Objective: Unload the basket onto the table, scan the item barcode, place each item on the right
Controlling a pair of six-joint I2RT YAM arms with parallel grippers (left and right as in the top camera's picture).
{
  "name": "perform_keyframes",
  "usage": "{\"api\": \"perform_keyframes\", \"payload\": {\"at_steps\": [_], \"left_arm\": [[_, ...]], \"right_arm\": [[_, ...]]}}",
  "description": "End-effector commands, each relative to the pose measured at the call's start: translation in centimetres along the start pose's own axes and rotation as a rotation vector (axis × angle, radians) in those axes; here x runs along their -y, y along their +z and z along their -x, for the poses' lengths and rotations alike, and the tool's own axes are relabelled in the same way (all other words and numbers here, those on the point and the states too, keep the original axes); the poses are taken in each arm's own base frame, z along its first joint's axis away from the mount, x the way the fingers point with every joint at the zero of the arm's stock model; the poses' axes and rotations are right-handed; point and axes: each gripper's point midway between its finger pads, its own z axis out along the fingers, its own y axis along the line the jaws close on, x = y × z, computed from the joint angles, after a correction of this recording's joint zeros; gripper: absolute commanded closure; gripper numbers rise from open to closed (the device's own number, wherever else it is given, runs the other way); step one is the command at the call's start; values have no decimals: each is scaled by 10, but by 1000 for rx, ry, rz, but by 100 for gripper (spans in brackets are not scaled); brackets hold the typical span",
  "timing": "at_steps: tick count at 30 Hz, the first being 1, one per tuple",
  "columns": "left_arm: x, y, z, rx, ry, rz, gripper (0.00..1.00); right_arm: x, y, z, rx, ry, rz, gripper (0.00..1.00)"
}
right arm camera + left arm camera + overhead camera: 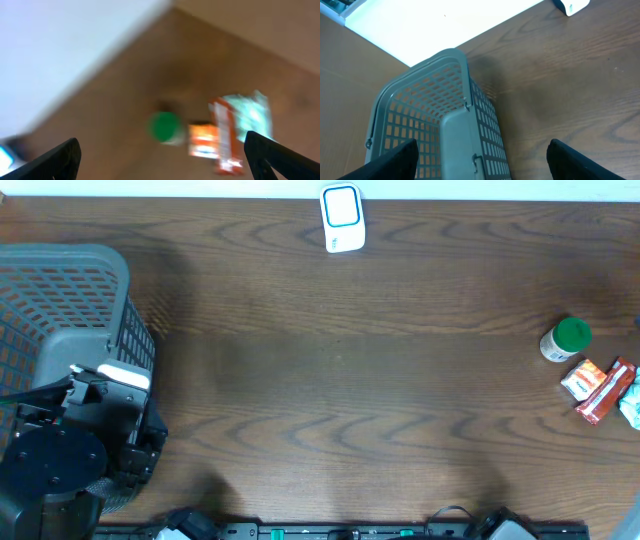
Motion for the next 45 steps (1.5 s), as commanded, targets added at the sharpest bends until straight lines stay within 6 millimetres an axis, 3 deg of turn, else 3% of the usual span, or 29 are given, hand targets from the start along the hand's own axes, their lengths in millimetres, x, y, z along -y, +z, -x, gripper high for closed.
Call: {"api": "perform_keyframes", "payload": {"at_steps": [1, 4, 8, 11, 16, 20, 23, 26, 30, 38, 45], "left_arm": [[-2, -2, -1, 4, -2, 9, 18], [-3, -2, -1, 4, -2, 10, 18], [-2, -2, -1, 4, -2, 9, 18], [-2, -2, -1, 4, -2, 9, 18], [-2, -2, -1, 4, -2, 9, 18], [-2, -2, -1, 4, -2, 9, 18], [-3, -2, -1, 4, -2, 10, 18], [-2, -2, -1, 4, -2, 9, 18], [-3, -2, -1, 4, -2, 10, 18], [-2, -2, -1, 4, -2, 9, 18], [-3, -2, -1, 4, -2, 10, 18]], "right_arm": [[-70, -68, -21, 1, -60, 348, 1], [-95, -122, -45, 25, -136, 473, 1], [-123, -190, -89, 75, -380, 668, 1], [-122, -220, -116, 95, -504, 721, 1], [-92, -236, -153, 54, -602, 665, 1], [-71, -236, -180, -57, -598, 619, 1], [-58, -228, -178, -60, -595, 533, 1], [-48, -222, -177, -35, -715, 471, 1], [-49, -226, -170, 33, -782, 463, 1], [-45, -274, -161, 346, -809, 515, 1], [-44, -326, -142, 744, -767, 656, 1]]}}
